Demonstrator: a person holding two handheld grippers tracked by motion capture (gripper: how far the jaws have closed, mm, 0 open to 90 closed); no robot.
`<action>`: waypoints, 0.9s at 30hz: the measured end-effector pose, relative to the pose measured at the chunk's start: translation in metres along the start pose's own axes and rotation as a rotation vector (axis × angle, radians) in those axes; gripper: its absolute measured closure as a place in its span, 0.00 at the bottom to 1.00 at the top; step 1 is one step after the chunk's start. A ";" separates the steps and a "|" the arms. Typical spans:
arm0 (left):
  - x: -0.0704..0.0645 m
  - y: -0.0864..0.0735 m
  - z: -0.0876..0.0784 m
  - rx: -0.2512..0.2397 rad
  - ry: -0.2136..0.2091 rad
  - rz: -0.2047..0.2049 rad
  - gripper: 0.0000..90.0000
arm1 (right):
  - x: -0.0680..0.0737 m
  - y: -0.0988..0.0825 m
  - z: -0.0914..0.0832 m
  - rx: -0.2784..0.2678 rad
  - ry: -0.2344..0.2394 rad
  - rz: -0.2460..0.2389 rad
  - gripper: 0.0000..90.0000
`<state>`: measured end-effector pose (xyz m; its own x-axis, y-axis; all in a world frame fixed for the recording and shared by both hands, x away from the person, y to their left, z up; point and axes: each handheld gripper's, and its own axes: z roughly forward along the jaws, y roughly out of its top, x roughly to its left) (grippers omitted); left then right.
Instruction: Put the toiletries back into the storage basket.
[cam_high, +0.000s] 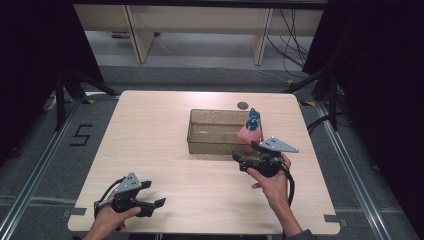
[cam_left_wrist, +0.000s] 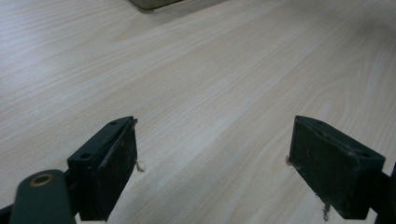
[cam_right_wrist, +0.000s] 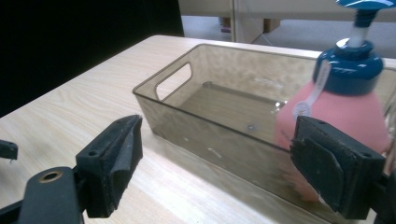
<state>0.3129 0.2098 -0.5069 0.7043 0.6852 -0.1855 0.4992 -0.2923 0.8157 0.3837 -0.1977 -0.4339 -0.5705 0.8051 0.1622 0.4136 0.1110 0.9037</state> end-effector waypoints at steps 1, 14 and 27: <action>0.000 -0.001 0.001 -0.011 0.003 0.006 0.16 | 0.001 -0.001 0.001 -0.002 0.012 0.003 0.19; 0.001 0.000 0.001 -0.007 -0.004 -0.001 0.16 | 0.007 -0.006 0.008 0.002 0.039 -0.005 0.19; -0.001 0.000 -0.001 -0.006 -0.013 0.014 0.16 | 0.020 -0.012 0.006 0.021 0.062 -0.001 0.18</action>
<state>0.3115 0.2101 -0.5058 0.7180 0.6720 -0.1811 0.4860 -0.2979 0.8216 0.3716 -0.1797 -0.4443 -0.6135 0.7675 0.1858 0.4275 0.1250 0.8954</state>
